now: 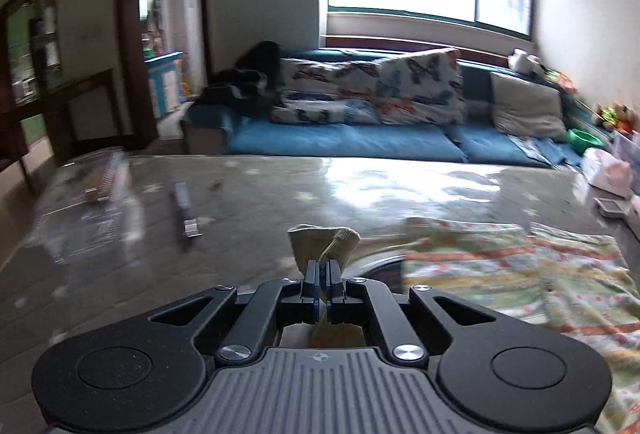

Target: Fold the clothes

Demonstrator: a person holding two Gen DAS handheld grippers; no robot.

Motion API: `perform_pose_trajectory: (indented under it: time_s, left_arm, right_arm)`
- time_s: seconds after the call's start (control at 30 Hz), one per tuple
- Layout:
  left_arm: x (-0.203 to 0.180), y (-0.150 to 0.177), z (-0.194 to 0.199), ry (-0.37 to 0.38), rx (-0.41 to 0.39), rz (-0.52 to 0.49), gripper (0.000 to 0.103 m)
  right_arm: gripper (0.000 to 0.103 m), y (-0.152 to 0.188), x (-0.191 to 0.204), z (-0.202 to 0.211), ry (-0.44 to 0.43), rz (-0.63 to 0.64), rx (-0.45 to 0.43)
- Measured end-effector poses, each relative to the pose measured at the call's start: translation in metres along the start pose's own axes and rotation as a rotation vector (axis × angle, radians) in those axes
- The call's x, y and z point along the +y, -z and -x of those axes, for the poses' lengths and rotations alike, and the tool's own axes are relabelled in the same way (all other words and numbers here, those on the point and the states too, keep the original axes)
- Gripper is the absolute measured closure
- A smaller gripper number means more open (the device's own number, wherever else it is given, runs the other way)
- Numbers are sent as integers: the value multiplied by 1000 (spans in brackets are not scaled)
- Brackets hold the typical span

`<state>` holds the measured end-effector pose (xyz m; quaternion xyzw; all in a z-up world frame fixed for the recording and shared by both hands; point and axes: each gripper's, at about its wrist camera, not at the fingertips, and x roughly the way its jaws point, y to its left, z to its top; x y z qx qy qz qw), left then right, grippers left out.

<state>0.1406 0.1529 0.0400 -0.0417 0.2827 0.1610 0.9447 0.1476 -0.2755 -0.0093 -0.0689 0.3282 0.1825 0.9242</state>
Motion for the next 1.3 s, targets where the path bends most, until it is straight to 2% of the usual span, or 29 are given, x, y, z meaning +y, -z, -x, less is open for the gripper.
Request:
perform_pose_trajectory:
  time_s: [0.27,0.57,0.83,1.07,1.3]
  left_arm:
    - [53,21,27,-116,-9,64,100]
    - [92,51,39,-190,28,115,100]
    - [108,65,39,-211,55,144,100]
    - [114,72,30,-226,91,135,100]
    - [122,79,20,-264,139,132,97]
  right_arm:
    - [15,-14,22,4,-46,58,-26]
    - [15,-39,86,-8,-199,200,-35]
    - [15,-33,146,-32,-306,298,23]
    - [15,-12,164,-45,-318,381,111]
    - [15,-30,177,-37,-354,425,69]
